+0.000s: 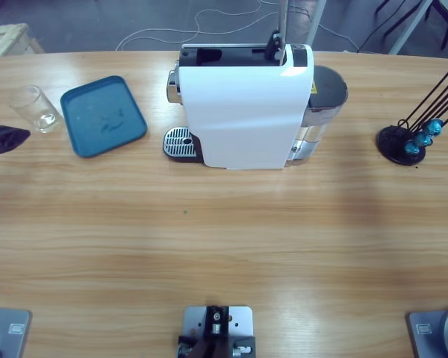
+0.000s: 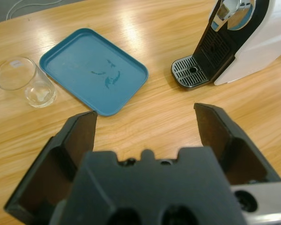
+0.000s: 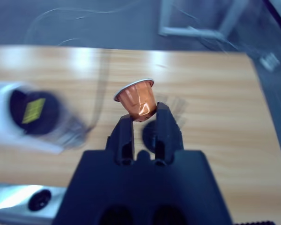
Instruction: Pour coffee
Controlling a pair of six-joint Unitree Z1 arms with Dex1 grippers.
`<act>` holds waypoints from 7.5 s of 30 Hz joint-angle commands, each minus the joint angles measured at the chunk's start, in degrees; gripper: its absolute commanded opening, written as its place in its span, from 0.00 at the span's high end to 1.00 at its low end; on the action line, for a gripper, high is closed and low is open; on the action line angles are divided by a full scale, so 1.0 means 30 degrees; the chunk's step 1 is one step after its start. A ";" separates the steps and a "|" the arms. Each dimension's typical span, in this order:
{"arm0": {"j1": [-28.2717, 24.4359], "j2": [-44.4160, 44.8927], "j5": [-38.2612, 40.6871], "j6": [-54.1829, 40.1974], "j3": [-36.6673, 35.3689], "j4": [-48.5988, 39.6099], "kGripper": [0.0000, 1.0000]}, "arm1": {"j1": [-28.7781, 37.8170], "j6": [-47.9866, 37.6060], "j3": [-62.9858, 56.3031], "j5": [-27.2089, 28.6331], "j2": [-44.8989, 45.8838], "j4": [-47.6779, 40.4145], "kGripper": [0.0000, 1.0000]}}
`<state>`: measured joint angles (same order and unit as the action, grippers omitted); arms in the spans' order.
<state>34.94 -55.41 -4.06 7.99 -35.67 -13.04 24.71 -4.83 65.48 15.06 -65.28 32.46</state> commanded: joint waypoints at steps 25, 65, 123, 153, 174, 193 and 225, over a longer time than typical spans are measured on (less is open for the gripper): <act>0.0072 0.0395 -0.0054 -0.0202 0.1138 0.0862 0.12 | 0.7877 1.3529 1.4040 -0.8634 -1.4978 0.5819 1.00; 0.0072 0.0131 -0.0083 -0.0232 0.1226 0.1301 0.02 | 0.6442 1.3013 1.7180 -0.6132 -1.8477 0.6346 1.00; 0.0072 0.0125 -0.0025 -0.0232 0.1238 0.1301 0.03 | 0.8229 0.2126 1.6196 -0.6126 -0.6687 0.8397 1.00; 0.0072 -0.0045 0.0122 -0.0232 0.1232 0.1301 0.03 | 1.0602 0.2689 0.7975 0.6759 -1.3092 -0.5021 1.00; 0.0072 -0.0068 0.0216 -0.0261 0.1255 0.1301 0.03 | 1.1950 0.0409 0.9405 0.6718 -1.6502 -0.3527 1.00; 0.0072 -0.0015 0.0268 -0.0261 0.1255 0.1301 0.03 | 1.2301 -0.0944 0.9792 0.4655 -1.8963 -0.3615 1.00; 0.0072 0.0067 0.0415 -0.0261 0.1285 0.1272 0.03 | 1.2330 -0.4096 0.4718 0.4474 -2.0334 -0.8255 1.00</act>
<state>35.02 -55.43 -3.77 7.93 -33.97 -9.73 60.04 -15.70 87.58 30.58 -116.65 7.58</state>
